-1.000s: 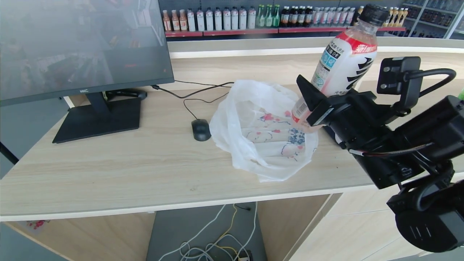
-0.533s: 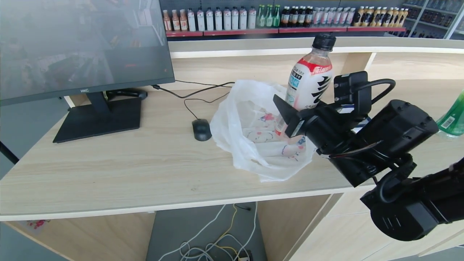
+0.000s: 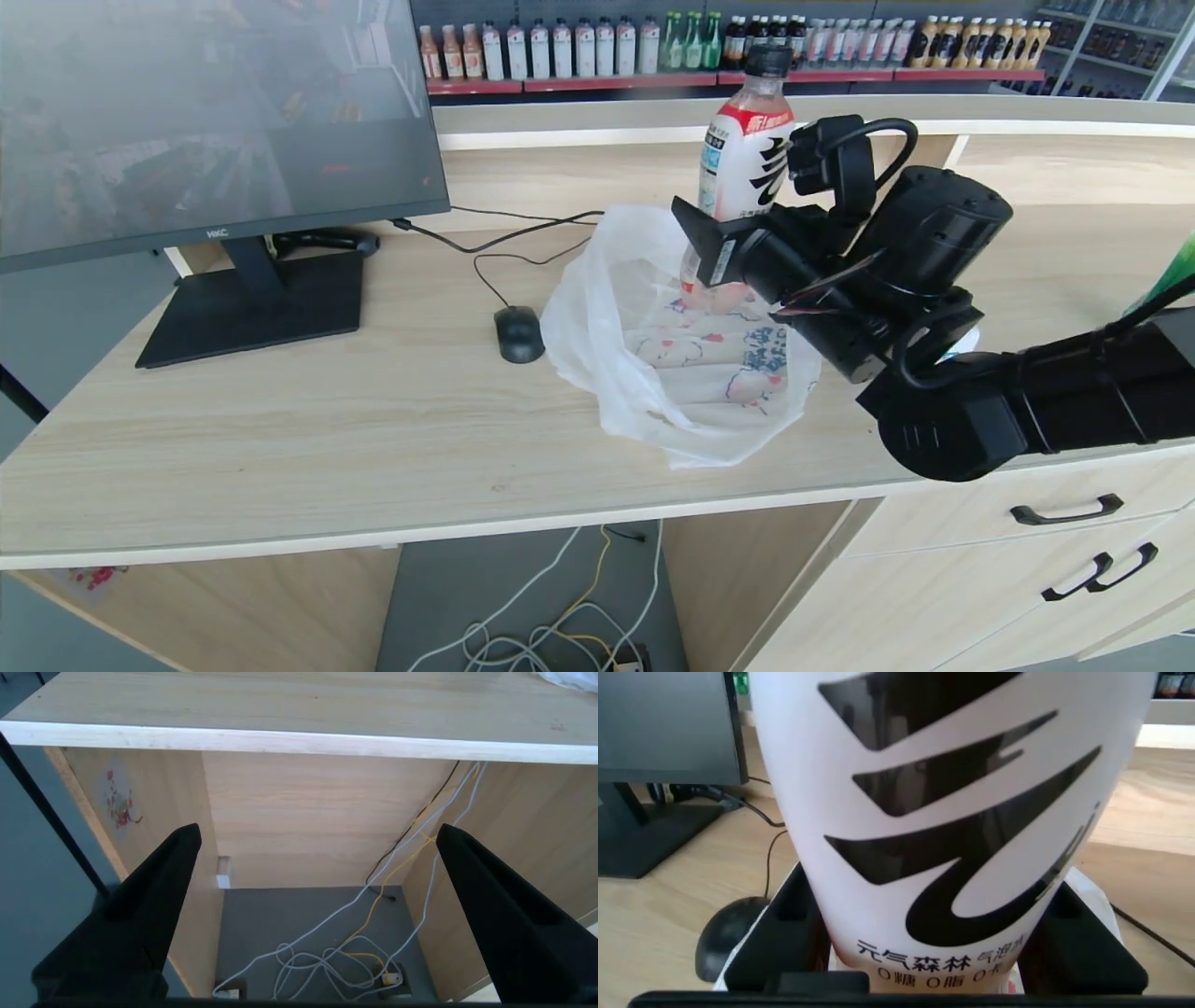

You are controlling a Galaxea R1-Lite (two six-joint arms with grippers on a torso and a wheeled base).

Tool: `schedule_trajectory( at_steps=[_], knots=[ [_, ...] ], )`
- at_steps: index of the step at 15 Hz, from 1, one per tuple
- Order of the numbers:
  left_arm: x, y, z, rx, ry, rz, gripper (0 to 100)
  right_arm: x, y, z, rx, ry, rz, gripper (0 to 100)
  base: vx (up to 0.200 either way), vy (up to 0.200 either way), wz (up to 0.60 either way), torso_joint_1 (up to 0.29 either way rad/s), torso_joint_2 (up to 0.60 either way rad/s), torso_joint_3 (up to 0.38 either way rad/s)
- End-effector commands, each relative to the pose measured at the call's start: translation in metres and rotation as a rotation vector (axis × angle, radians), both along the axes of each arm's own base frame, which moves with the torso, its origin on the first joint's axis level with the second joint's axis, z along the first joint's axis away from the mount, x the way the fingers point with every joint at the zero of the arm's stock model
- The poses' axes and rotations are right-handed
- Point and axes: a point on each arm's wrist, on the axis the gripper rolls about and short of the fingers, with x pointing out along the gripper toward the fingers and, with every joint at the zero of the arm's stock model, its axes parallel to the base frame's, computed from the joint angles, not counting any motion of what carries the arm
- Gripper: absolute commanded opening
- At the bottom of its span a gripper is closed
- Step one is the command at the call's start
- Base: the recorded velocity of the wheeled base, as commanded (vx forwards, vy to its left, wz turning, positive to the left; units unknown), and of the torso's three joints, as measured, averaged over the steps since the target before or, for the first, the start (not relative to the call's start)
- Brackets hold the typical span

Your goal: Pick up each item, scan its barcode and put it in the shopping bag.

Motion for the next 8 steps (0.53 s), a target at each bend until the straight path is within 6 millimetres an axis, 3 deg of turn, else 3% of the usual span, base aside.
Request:
schedule_trajectory(
  at_steps=[1, 8],
  knots=[
    [0.0, 0.0, 0.0, 0.0, 0.001, 0.0, 100, 0.021, 0.012, -0.018, -0.013, 0.02, -0.001, 0, 0.0, 0.0, 0.0, 0.0, 0.0, 0.0],
    [0.0, 0.0, 0.0, 0.0, -0.001, 0.0, 100, 0.052, 0.034, -0.049, -0.036, 0.033, 0.042, 0, 0.0, 0.0, 0.0, 0.0, 0.0, 0.0]
  ],
)
